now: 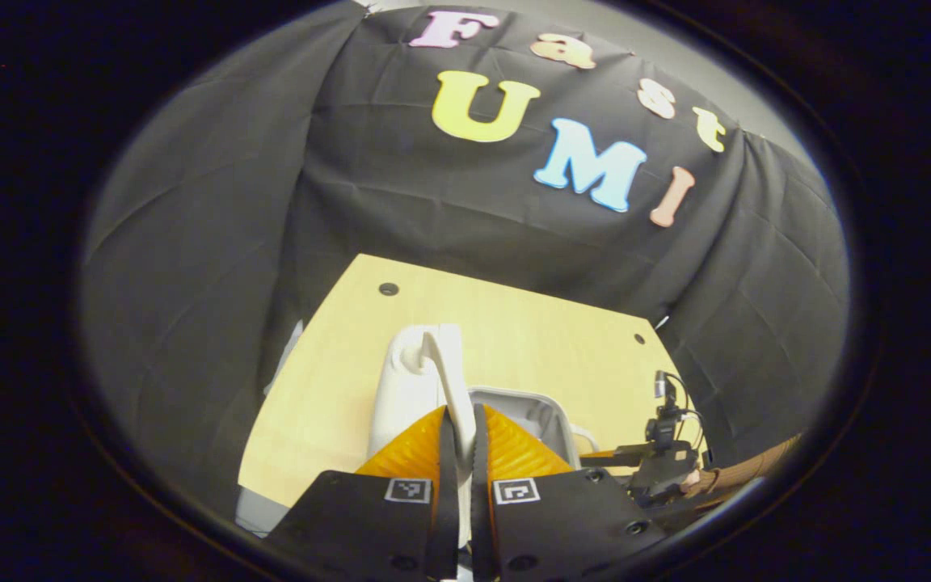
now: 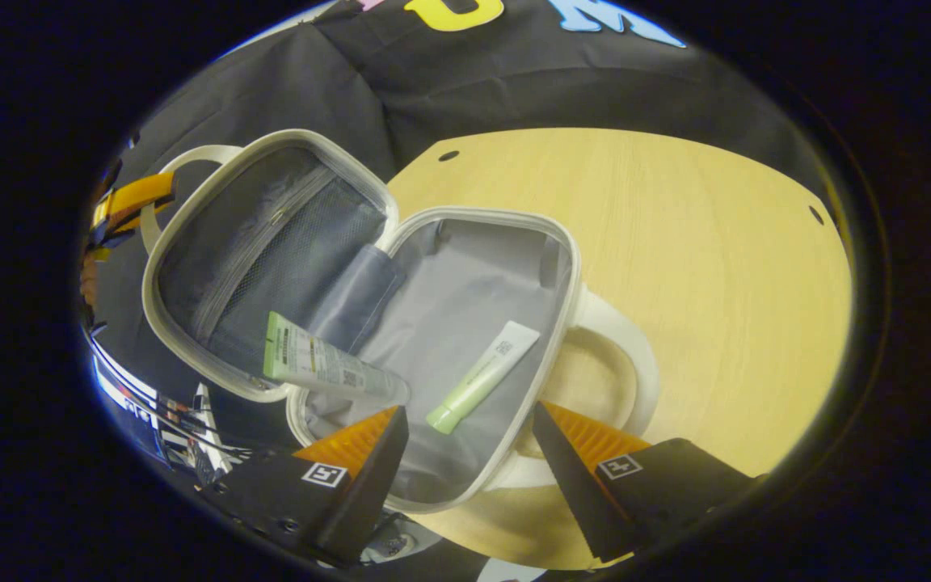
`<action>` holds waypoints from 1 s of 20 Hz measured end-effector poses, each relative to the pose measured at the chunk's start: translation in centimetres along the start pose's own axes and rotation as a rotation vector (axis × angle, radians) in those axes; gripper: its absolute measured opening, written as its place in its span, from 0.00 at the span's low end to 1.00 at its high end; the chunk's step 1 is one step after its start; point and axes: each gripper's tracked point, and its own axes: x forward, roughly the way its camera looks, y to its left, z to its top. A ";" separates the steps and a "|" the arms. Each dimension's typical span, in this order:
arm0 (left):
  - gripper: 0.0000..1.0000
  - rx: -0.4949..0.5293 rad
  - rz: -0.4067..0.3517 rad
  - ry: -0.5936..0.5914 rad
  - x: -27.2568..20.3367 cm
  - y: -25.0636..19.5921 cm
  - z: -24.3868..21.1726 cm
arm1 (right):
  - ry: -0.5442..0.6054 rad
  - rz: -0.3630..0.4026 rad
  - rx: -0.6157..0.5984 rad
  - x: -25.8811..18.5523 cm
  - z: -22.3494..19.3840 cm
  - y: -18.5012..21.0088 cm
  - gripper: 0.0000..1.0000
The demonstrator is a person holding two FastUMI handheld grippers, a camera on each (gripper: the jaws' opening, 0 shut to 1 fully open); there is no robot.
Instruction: First open the suitcase, pack the skin care products into it, and then close the suitcase.
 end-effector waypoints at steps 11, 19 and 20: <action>0.14 -0.184 -0.337 0.107 11.3 -20.0 -11.0 | -0.096 -0.064 0.064 -6.9 -0.1 -5.4 0.96; 0.15 -0.072 -0.245 0.259 19.4 -26.1 -23.5 | -0.209 -0.234 0.261 -13.7 -0.9 -14.0 0.96; 0.15 -0.077 -0.240 0.242 20.0 -25.9 -22.8 | -0.223 -0.247 0.281 -14.4 -1.1 -14.4 0.96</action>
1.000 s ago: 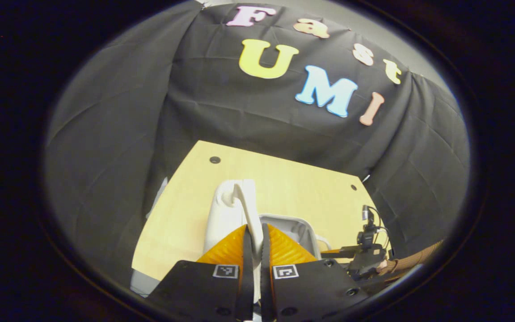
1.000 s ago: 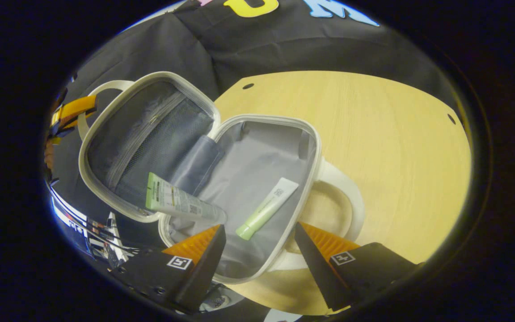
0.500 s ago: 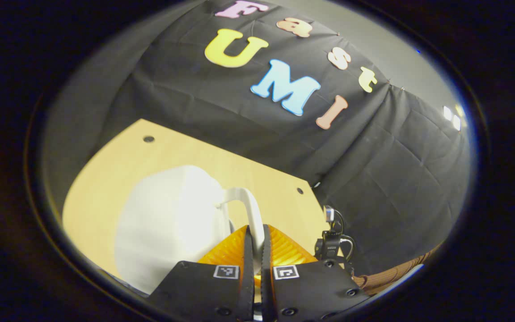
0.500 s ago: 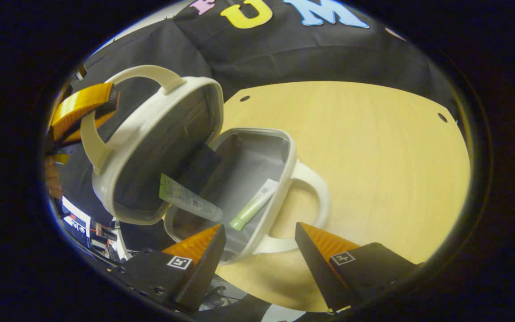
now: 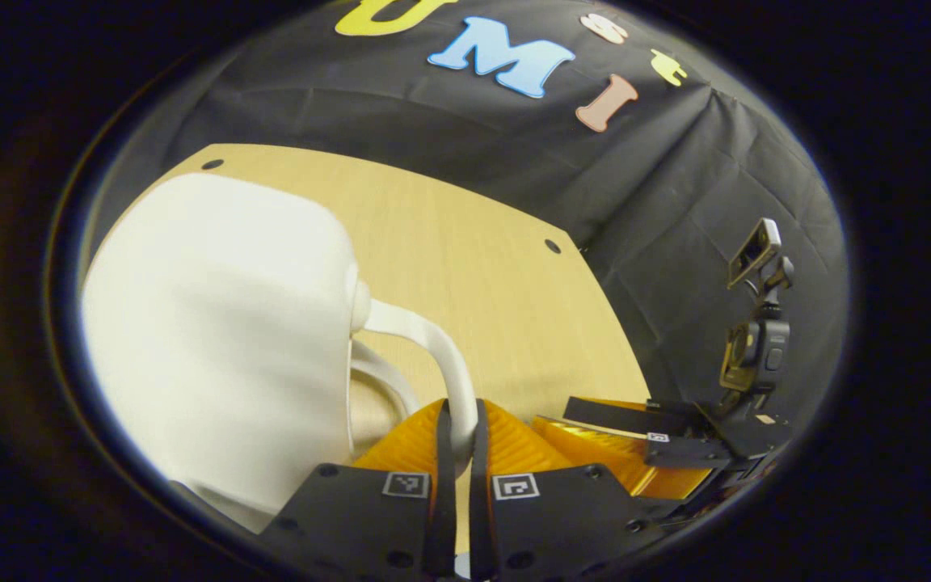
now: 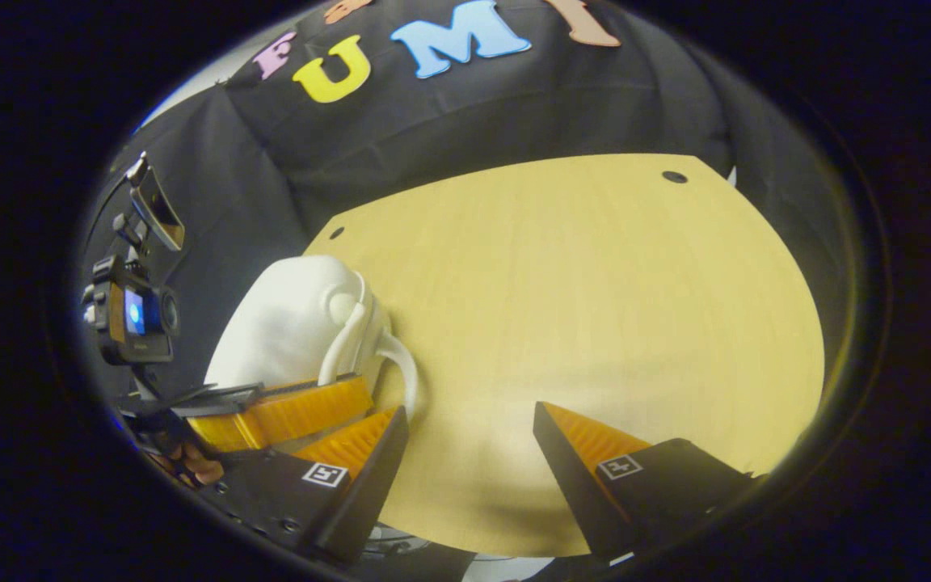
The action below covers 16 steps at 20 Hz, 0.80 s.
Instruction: First open the suitcase, pack the skin care products into it, and then close the suitcase.
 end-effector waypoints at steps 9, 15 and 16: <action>0.36 0.155 0.193 -0.067 -1.2 0.9 -0.2 | -0.060 -0.026 0.046 -0.5 2.7 -3.0 0.96; 0.83 0.241 0.369 -0.231 -3.0 -0.2 3.0 | -0.157 -0.124 -0.023 -2.7 4.8 -4.6 0.95; 0.85 0.246 0.389 -0.278 -4.0 -1.0 4.3 | -0.221 -0.167 -0.060 -3.9 6.6 -4.9 0.96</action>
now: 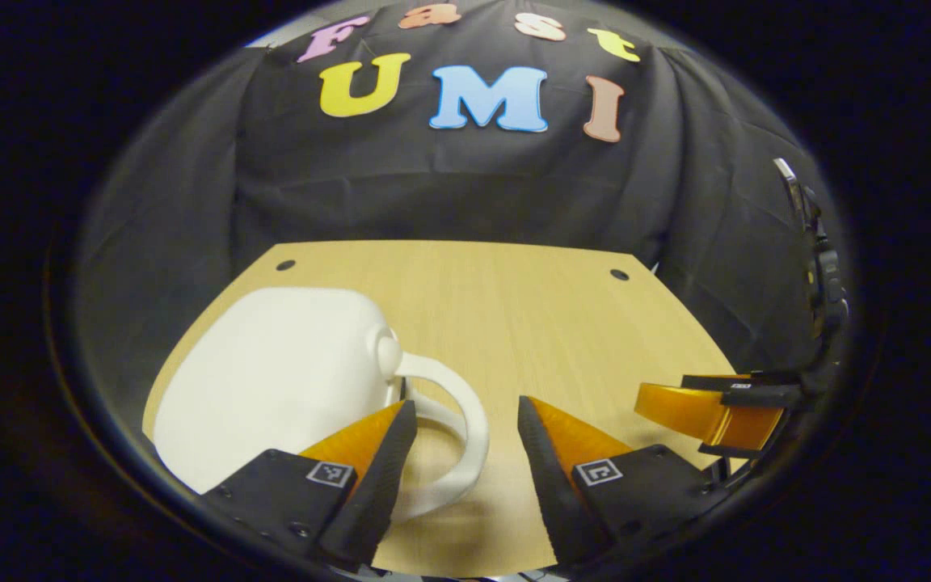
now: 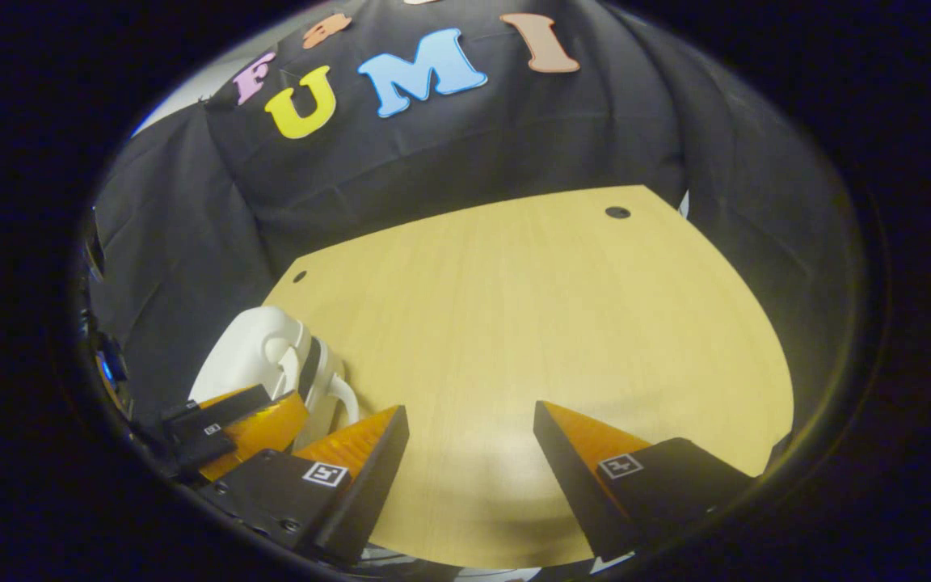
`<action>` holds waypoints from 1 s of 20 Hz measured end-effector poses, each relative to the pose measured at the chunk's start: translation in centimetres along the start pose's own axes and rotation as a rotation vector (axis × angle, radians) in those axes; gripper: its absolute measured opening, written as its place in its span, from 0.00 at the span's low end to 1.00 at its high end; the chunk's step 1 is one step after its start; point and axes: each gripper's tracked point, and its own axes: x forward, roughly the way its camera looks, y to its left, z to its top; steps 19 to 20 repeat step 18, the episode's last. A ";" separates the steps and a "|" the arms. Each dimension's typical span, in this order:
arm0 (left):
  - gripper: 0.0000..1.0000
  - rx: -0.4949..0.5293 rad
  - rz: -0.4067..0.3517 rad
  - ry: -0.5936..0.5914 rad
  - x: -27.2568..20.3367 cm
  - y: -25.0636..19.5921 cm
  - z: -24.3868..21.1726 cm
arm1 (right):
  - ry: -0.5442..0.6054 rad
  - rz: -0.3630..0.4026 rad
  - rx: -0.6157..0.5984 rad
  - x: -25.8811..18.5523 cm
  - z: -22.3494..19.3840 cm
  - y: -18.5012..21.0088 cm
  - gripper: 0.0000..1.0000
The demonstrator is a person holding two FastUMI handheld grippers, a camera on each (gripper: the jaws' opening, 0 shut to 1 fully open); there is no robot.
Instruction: First open the suitcase, pack the skin care products into it, and then close the suitcase.
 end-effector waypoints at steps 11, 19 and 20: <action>0.91 0.202 0.105 -0.746 -8.6 -3.9 20.2 | -0.855 -0.209 -0.207 -11.8 18.6 -0.4 0.95; 0.92 0.171 0.110 -0.671 -7.2 -2.6 18.7 | -0.730 -0.177 -0.176 -9.8 15.7 -0.8 0.93; 0.92 0.171 0.110 -0.671 -7.2 -2.6 18.7 | -0.730 -0.177 -0.176 -9.8 15.7 -0.8 0.93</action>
